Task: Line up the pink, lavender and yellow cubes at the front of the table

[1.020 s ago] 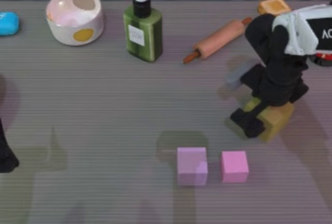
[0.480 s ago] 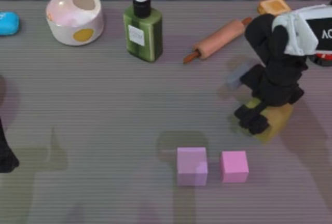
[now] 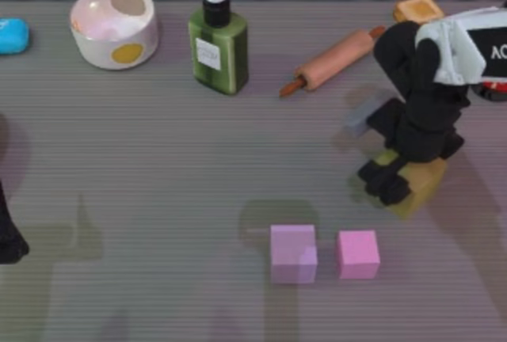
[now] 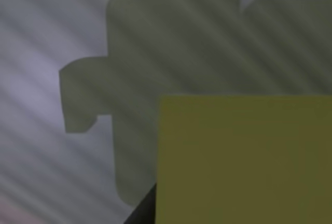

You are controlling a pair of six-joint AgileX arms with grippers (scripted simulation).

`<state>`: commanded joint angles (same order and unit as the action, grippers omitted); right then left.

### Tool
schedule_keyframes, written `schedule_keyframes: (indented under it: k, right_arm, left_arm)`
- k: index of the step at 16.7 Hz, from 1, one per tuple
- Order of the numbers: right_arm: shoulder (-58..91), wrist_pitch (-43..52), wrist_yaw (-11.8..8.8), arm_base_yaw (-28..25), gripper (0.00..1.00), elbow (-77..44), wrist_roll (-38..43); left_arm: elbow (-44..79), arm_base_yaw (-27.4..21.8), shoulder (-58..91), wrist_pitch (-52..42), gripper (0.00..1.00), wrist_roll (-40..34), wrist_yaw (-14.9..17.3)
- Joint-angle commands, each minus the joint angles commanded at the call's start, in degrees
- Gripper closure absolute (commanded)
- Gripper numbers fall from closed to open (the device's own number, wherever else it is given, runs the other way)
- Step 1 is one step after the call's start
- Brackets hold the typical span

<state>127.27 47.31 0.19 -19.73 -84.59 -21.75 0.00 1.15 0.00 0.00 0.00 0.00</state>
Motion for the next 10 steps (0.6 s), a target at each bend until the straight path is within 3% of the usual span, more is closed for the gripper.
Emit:
schedule_keyframes:
  k: [6, 10]
  right_arm:
    - [-0.5, 0.4, -0.1, 0.1, 1.00, -0.2, 0.1]
    - [-3.0, 7.0, -0.2, -0.2, 1.00, -4.0, 0.0]
  left_arm:
    - [0.0, 0.0, 0.0, 0.0, 0.00, 0.0, 0.0]
    - [0.0, 0.0, 0.0, 0.0, 0.00, 0.0, 0.0]
